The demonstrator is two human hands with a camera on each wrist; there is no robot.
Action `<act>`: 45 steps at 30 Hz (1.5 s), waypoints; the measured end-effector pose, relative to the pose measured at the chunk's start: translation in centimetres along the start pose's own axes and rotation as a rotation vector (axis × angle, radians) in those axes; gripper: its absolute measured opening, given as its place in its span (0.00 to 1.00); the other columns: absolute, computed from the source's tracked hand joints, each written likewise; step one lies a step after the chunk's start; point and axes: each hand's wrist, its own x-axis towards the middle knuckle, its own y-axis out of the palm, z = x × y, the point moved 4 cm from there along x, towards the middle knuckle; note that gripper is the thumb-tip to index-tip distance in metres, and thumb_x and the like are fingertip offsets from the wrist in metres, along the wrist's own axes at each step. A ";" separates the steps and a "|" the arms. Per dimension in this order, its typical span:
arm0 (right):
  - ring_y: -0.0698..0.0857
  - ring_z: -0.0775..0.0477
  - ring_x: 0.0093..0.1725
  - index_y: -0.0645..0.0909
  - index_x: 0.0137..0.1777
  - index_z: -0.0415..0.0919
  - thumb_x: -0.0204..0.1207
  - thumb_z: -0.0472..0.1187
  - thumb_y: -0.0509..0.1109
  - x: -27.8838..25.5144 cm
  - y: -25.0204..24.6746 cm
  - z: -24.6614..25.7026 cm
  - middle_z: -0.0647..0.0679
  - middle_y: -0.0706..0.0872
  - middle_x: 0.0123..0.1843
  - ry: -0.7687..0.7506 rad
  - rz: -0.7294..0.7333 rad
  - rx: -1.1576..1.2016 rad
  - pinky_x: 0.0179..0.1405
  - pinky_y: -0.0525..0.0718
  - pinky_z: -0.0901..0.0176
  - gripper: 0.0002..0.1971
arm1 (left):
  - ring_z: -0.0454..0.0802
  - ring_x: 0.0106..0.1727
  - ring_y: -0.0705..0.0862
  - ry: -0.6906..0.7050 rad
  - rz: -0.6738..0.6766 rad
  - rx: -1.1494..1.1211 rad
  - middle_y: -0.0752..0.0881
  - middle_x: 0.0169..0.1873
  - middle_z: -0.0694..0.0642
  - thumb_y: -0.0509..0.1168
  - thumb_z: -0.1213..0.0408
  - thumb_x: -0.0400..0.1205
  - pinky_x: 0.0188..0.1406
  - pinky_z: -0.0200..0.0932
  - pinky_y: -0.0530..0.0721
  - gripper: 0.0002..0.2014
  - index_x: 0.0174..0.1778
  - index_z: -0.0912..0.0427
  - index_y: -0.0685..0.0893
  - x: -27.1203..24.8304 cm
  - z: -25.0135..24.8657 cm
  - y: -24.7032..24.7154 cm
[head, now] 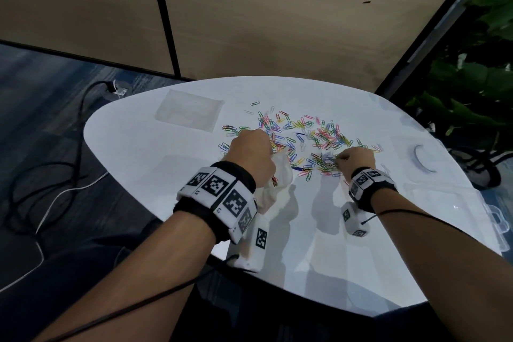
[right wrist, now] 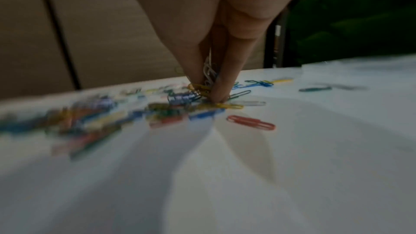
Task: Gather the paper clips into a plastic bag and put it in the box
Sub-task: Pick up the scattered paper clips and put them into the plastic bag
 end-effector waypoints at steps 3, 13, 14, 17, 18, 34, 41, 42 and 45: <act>0.90 0.45 0.43 0.92 0.43 0.38 0.73 0.40 0.76 0.3 -0.9 -1.5 0.45 0.92 0.40 0.118 0.024 0.300 0.53 0.88 0.57 0.06 | 0.64 0.47 0.93 -0.001 0.002 -0.003 0.91 0.51 0.66 0.63 0.75 0.83 0.53 0.56 0.94 0.12 0.57 0.69 0.90 0.1 -0.1 0.1; 0.91 0.44 0.53 0.82 0.58 0.24 0.79 0.29 0.70 -6.7 -3.7 7.0 0.33 0.90 0.53 0.233 0.576 1.565 0.43 0.89 0.65 0.11 | 0.64 0.49 0.93 -0.017 -0.014 -0.010 0.90 0.53 0.65 0.62 0.75 0.82 0.53 0.56 0.93 0.11 0.52 0.67 0.90 0.1 -0.4 0.2; 0.91 0.45 0.53 0.82 0.58 0.24 0.79 0.29 0.69 -7.6 -3.8 7.8 0.34 0.90 0.53 0.212 0.616 1.576 0.44 0.89 0.66 0.10 | 0.65 0.49 0.93 -0.021 -0.019 -0.012 0.89 0.54 0.65 0.62 0.75 0.81 0.54 0.55 0.93 0.11 0.52 0.68 0.90 0.1 -0.4 0.1; 0.91 0.48 0.52 0.82 0.57 0.24 0.81 0.28 0.65 -10.7 -3.9 10.2 0.37 0.90 0.51 0.123 0.713 1.570 0.47 0.89 0.66 0.09 | 0.64 0.50 0.93 -0.024 -0.037 -0.013 0.89 0.55 0.65 0.63 0.75 0.81 0.55 0.55 0.93 0.11 0.51 0.66 0.90 0.0 -0.4 0.0; 0.90 0.47 0.52 0.82 0.57 0.24 0.81 0.28 0.66 -11.4 -3.7 10.7 0.37 0.90 0.51 0.109 0.727 1.544 0.49 0.89 0.65 0.09 | 0.64 0.50 0.93 -0.022 -0.042 -0.012 0.90 0.54 0.65 0.63 0.74 0.81 0.55 0.55 0.93 0.10 0.51 0.66 0.90 -0.1 -0.4 0.1; 0.86 0.46 0.37 0.92 0.48 0.39 0.74 0.28 0.67 -13.6 -3.0 14.1 0.44 0.90 0.39 -0.335 0.241 0.312 0.33 0.81 0.69 0.13 | 0.64 0.46 0.93 -0.005 -0.040 -0.030 0.91 0.46 0.64 0.64 0.75 0.80 0.50 0.55 0.94 0.10 0.48 0.65 0.90 -0.1 -0.7 0.5; 0.85 0.52 0.35 0.93 0.46 0.43 0.71 0.32 0.74 -13.3 -3.4 13.8 0.45 0.92 0.41 -0.362 0.230 0.306 0.37 0.79 0.68 0.09 | 0.63 0.44 0.94 -0.002 -0.037 -0.034 0.93 0.43 0.65 0.64 0.76 0.79 0.51 0.55 0.94 0.10 0.45 0.68 0.92 -0.4 -0.6 0.3; 0.85 0.52 0.36 0.93 0.47 0.43 0.72 0.32 0.72 -13.4 -3.4 13.7 0.45 0.92 0.42 -0.383 0.231 0.289 0.38 0.78 0.68 0.10 | 0.63 0.44 0.94 -0.004 -0.037 -0.038 0.93 0.43 0.65 0.63 0.77 0.79 0.51 0.55 0.94 0.11 0.45 0.68 0.92 -0.4 -0.6 0.4; 0.82 0.51 0.35 0.93 0.50 0.43 0.72 0.29 0.68 -13.7 -3.3 13.7 0.45 0.91 0.42 -0.422 0.249 0.238 0.35 0.76 0.70 0.14 | 0.64 0.45 0.94 -0.001 -0.040 -0.046 0.93 0.43 0.66 0.63 0.77 0.79 0.52 0.55 0.94 0.11 0.45 0.68 0.92 -0.5 -0.7 0.4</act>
